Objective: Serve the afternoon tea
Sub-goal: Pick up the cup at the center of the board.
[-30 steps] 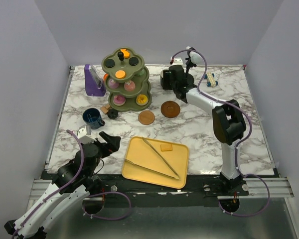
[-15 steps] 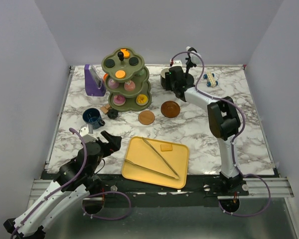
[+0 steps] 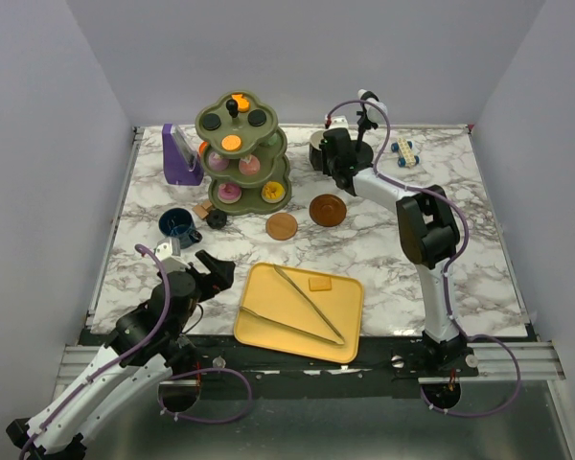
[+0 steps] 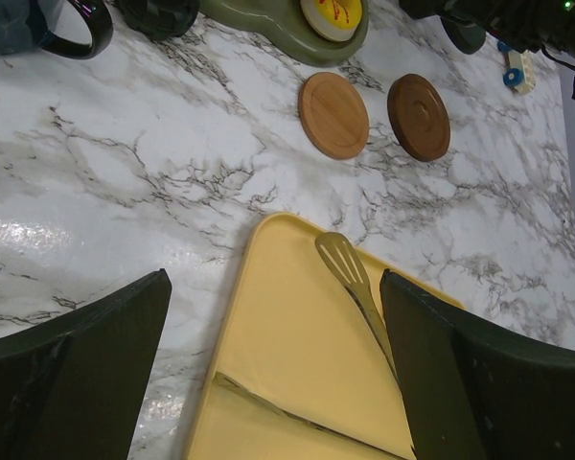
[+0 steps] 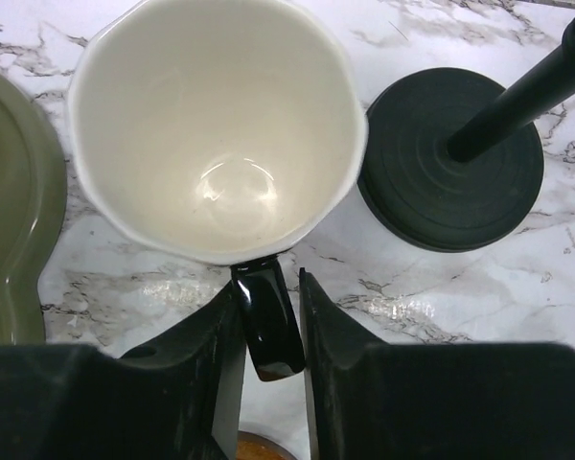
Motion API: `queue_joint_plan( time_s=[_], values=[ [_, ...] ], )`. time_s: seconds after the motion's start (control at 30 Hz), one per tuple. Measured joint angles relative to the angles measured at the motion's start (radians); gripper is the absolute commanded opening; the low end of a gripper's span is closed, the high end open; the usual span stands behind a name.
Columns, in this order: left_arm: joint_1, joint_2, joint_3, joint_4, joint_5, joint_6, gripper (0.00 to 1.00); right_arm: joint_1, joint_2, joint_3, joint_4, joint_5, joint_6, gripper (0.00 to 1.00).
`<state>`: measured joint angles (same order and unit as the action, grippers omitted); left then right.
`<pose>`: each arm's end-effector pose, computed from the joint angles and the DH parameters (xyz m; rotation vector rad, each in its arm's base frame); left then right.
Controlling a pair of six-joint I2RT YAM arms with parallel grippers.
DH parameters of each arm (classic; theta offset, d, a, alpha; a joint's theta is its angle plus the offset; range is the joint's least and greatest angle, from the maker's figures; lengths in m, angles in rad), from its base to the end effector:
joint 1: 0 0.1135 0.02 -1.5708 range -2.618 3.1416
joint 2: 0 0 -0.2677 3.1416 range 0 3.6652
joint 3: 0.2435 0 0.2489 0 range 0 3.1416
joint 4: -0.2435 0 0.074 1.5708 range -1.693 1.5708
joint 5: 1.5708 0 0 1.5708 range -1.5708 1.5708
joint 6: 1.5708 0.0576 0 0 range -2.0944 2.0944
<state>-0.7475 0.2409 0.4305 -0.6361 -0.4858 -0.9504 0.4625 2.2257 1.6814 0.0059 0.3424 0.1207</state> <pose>0.0906 -0.0473 0.2279 -0.5108 1.9491 -0.6154 0.4837 0.2196 0.1863 -0.1515 2.0693 -0.0050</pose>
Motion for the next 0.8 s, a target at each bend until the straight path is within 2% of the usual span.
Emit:
queue_joint_plan(
  time_s=[0.13,0.23,0.53,0.8],
  values=[
    [0.0,0.0,0.0,0.001,0.0,0.0,0.99,0.0,0.0,0.0,0.004,-0.004,-0.002,0.18],
    [0.0,-0.001,0.0,0.002,0.0,0.0,0.99,0.002,-0.001,0.0,0.004,-0.006,-0.006,0.01],
    [0.0,-0.034,0.0,0.002,0.001,-0.001,0.98,0.0,-0.03,-0.033,0.0,-0.006,-0.009,0.0],
    [0.0,-0.067,0.0,0.0,0.0,-0.001,0.98,0.0,-0.142,-0.158,-0.001,-0.026,-0.01,0.0]
  ],
)
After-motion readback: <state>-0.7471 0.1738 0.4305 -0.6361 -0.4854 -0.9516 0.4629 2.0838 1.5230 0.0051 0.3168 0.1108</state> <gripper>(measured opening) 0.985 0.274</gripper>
